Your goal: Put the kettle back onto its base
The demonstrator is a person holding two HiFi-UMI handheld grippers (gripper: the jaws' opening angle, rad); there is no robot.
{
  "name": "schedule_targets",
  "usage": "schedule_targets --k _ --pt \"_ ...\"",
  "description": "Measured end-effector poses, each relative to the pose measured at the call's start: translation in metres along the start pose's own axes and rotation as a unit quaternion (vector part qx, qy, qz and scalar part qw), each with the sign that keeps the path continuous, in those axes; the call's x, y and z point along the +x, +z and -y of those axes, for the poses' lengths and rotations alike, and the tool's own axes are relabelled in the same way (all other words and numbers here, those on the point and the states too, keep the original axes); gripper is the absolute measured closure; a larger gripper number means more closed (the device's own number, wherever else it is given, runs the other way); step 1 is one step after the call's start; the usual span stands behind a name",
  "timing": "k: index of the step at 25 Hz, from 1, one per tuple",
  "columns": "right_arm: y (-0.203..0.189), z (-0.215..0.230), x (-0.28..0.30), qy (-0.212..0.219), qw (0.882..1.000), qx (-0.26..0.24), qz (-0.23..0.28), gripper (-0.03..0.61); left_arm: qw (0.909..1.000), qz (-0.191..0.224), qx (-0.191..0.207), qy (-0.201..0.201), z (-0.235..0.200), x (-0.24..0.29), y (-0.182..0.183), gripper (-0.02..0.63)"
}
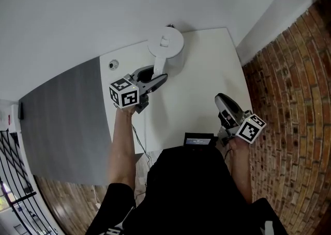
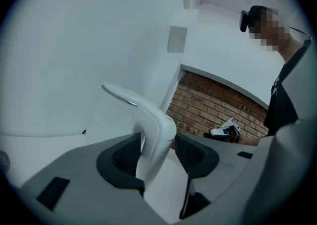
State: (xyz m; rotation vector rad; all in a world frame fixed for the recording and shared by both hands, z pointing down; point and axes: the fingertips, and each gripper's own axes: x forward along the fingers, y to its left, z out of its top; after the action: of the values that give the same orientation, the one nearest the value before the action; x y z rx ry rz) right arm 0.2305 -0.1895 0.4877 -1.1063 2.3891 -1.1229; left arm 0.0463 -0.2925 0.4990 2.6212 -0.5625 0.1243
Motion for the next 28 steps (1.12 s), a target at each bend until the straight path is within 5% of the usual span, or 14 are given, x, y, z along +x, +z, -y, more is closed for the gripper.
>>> schedule_targets --k 11,28 --pt "-0.002 0.000 0.000 0.001 1.000 0.000 -0.002 0.491 0.9991 0.003 -0.003 0.043 0.011 0.020 0.002 0.402" --pt "-0.001 0.005 0.002 0.001 1.000 0.006 -0.003 0.491 0.9992 0.017 -0.020 0.031 0.023 0.037 -0.002 0.415"
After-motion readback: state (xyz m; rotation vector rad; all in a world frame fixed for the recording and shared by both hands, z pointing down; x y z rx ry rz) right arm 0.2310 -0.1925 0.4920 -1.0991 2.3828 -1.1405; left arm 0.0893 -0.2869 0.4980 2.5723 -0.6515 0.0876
